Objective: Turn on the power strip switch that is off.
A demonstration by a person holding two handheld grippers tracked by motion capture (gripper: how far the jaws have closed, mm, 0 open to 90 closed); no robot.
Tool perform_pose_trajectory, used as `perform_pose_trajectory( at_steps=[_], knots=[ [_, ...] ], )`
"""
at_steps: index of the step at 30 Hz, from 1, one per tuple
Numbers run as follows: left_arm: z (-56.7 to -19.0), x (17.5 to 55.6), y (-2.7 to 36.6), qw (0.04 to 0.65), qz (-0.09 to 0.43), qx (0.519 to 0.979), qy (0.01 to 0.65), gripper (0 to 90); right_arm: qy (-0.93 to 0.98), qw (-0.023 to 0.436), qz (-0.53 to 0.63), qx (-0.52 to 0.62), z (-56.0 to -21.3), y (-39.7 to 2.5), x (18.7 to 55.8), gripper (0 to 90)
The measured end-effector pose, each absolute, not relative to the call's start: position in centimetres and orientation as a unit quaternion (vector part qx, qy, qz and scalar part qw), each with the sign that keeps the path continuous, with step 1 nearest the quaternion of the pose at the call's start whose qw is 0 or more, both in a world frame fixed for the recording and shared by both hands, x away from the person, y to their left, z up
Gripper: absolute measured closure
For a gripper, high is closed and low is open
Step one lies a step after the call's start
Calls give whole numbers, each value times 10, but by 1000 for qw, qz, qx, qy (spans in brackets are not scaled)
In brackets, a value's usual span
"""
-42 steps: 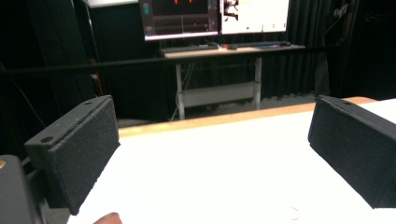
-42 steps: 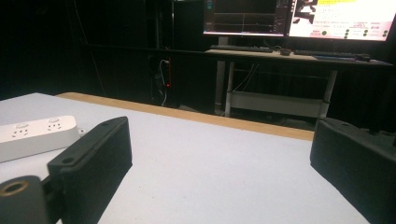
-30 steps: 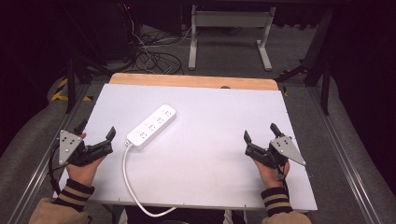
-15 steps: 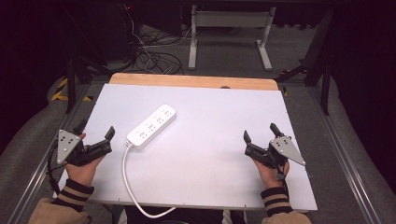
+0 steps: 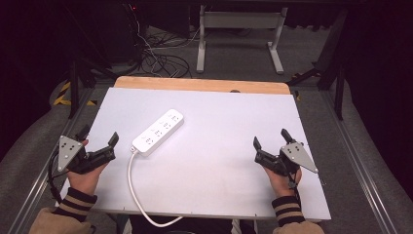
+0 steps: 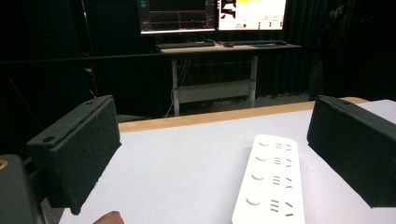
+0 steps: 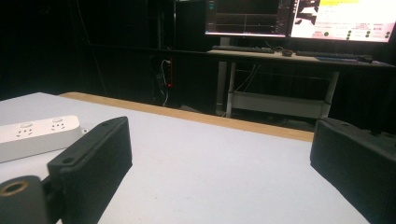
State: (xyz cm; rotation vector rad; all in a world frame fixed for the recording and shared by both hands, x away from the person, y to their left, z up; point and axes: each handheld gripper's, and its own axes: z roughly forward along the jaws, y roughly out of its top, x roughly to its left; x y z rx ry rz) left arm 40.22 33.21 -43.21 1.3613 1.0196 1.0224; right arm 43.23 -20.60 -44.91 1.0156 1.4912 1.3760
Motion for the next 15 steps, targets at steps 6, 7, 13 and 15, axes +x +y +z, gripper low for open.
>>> perform_pose_trajectory(
  at_steps=[6, 7, 13, 15],
  knots=[
    [-432, 402, 334, 546, 430, 576, 431, 32, 598, 421, 549, 405, -450, -205, 434, 59],
    [-432, 402, 334, 544, 432, 575, 432, 32, 598, 420, 549, 406, -450, -205, 434, 59],
    [-432, 402, 335, 544, 433, 573, 434, 32, 599, 419, 549, 405, -450, -205, 435, 59],
    [-433, 402, 335, 545, 430, 573, 435, 32, 599, 419, 549, 405, -450, -205, 435, 59]
  ],
)
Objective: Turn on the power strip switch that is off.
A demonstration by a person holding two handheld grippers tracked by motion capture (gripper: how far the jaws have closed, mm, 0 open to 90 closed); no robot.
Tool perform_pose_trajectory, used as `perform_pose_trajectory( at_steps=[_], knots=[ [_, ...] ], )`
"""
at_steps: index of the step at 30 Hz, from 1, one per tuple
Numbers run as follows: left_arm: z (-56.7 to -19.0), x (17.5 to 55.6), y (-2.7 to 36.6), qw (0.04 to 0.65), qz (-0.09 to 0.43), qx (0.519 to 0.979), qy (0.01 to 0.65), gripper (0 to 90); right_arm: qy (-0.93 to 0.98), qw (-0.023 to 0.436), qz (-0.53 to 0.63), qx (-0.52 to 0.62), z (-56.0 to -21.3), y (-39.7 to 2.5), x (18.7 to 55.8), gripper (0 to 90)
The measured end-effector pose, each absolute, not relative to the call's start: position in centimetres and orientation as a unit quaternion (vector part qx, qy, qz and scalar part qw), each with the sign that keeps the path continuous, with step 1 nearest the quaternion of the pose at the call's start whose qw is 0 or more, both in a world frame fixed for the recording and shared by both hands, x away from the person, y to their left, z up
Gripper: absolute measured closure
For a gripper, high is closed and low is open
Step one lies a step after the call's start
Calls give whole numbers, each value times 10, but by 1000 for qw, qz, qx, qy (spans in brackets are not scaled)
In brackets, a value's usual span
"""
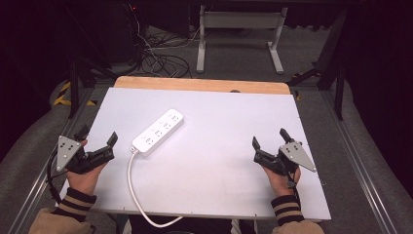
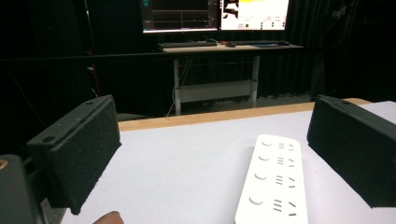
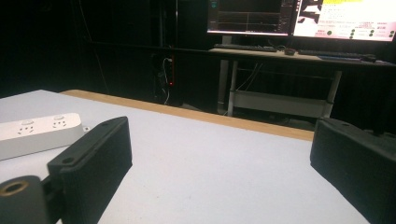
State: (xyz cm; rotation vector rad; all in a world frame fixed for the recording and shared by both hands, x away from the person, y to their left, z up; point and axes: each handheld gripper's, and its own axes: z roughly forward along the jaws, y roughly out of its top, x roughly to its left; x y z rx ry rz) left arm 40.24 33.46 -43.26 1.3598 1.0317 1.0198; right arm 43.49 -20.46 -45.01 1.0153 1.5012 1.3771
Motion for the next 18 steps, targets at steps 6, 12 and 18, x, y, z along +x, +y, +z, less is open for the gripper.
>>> perform_pose_trajectory(
  at_steps=[6, 12, 18],
  knots=[
    [-433, 403, 335, 544, 427, 574, 438, 32, 599, 419, 550, 404, -450, -204, 434, 59],
    [-434, 404, 335, 543, 424, 577, 439, 32, 600, 419, 549, 404, -450, -204, 435, 59],
    [-435, 407, 336, 544, 418, 576, 445, 31, 602, 417, 548, 405, -451, -203, 436, 59]
  ],
)
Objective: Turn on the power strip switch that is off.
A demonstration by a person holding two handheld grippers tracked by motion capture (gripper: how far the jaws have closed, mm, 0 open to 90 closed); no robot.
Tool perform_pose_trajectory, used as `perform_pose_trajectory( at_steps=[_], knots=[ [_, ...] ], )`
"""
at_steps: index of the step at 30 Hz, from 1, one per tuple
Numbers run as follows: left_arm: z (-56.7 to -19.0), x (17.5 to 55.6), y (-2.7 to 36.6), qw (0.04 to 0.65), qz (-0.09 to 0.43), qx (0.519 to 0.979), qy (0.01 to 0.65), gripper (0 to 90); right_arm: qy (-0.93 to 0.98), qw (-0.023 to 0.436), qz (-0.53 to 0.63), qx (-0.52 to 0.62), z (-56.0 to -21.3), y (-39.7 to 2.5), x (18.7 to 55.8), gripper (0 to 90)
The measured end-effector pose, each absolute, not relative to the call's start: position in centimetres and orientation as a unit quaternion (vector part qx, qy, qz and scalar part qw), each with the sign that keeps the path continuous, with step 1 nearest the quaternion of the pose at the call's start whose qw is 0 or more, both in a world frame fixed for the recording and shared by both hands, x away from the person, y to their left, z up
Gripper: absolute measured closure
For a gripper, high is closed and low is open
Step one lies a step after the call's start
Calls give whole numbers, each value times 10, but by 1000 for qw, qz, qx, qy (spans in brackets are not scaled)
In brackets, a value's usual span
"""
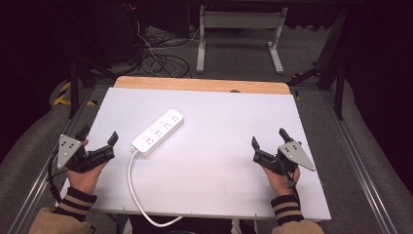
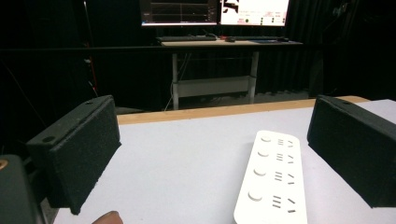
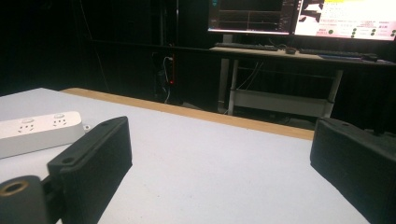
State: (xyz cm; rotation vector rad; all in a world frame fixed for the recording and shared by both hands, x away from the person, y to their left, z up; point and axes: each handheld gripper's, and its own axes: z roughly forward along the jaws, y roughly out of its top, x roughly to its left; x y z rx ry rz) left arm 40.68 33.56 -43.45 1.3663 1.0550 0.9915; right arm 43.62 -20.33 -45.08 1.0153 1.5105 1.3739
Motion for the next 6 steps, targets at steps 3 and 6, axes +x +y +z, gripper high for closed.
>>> perform_pose_trajectory(
  at_steps=[3, 6],
  knots=[
    [-435, 408, 335, 544, 417, 576, 446, 32, 603, 418, 546, 406, -451, -204, 436, 59],
    [-435, 407, 334, 544, 417, 578, 443, 31, 600, 419, 547, 406, -451, -204, 435, 59]
  ],
)
